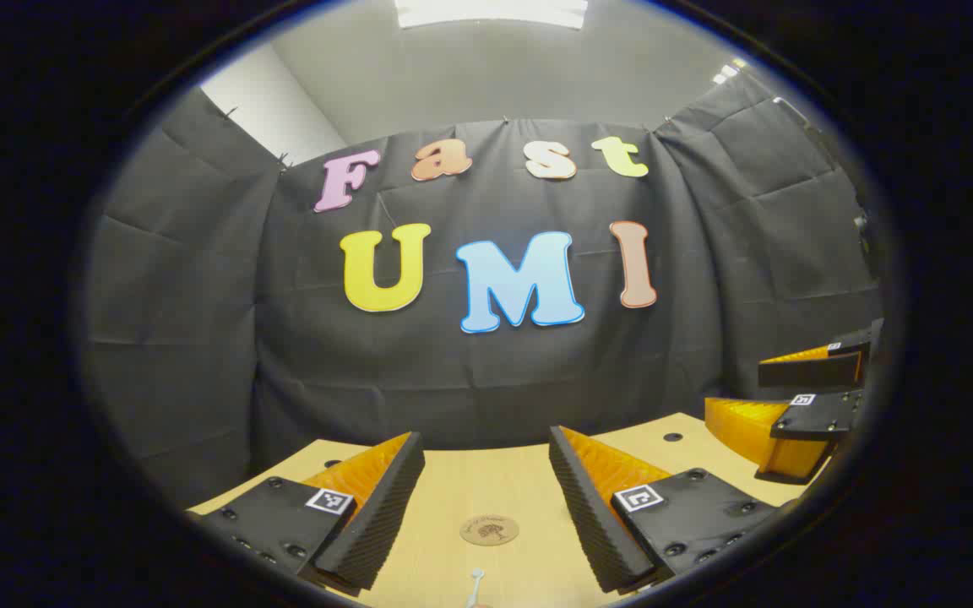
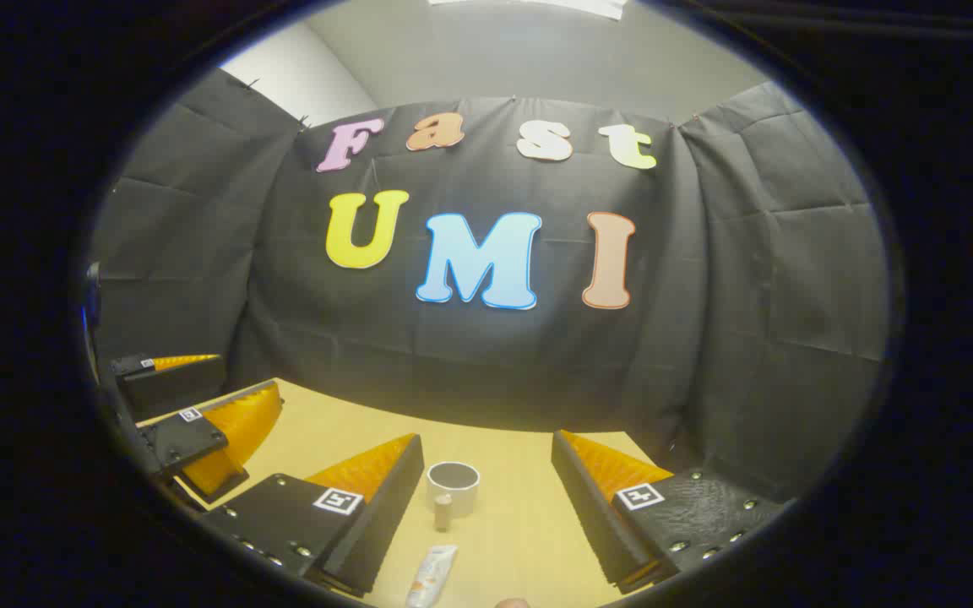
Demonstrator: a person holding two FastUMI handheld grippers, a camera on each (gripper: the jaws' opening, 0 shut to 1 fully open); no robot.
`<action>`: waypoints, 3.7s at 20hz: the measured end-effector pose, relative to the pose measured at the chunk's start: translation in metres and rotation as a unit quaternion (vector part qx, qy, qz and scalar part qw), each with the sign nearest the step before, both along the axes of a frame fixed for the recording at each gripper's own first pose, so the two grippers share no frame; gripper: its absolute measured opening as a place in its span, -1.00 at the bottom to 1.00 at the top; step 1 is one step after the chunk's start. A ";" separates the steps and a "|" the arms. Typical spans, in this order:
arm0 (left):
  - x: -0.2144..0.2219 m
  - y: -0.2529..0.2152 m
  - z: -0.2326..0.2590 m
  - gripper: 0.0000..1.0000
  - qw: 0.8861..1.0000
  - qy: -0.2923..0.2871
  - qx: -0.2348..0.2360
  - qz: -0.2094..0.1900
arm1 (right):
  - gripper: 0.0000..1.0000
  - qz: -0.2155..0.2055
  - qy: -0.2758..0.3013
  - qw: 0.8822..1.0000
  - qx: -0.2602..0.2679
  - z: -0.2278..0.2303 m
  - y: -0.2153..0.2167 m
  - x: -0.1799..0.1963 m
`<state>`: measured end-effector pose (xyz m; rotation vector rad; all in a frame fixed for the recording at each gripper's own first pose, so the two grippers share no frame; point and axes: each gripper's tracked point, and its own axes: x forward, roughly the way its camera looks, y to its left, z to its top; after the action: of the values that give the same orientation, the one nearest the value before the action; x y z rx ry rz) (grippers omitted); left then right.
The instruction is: Put the toothbrush and toothpaste on the desktop into the cup, then pick up the cup and place it on the coaster on the desktop.
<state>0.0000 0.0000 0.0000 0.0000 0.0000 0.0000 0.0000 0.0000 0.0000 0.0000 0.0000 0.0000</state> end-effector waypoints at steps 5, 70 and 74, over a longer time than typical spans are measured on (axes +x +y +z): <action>0.003 0.000 -0.006 0.96 1.000 0.004 -0.008 0.009 | 0.86 0.006 0.004 1.000 -0.012 -0.001 0.001 0.001; -0.038 0.003 -0.343 0.46 0.771 0.636 -0.034 -0.016 | 0.46 0.108 0.542 0.832 0.056 -0.290 0.076 0.035; -0.038 0.003 -0.345 0.12 0.768 0.639 -0.030 -0.023 | 0.11 0.103 0.545 0.830 0.055 -0.294 0.074 0.034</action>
<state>-0.0385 0.0035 -0.3446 -0.0657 1.3866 -0.0490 0.0343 0.0737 -0.2937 0.1169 1.1558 0.2187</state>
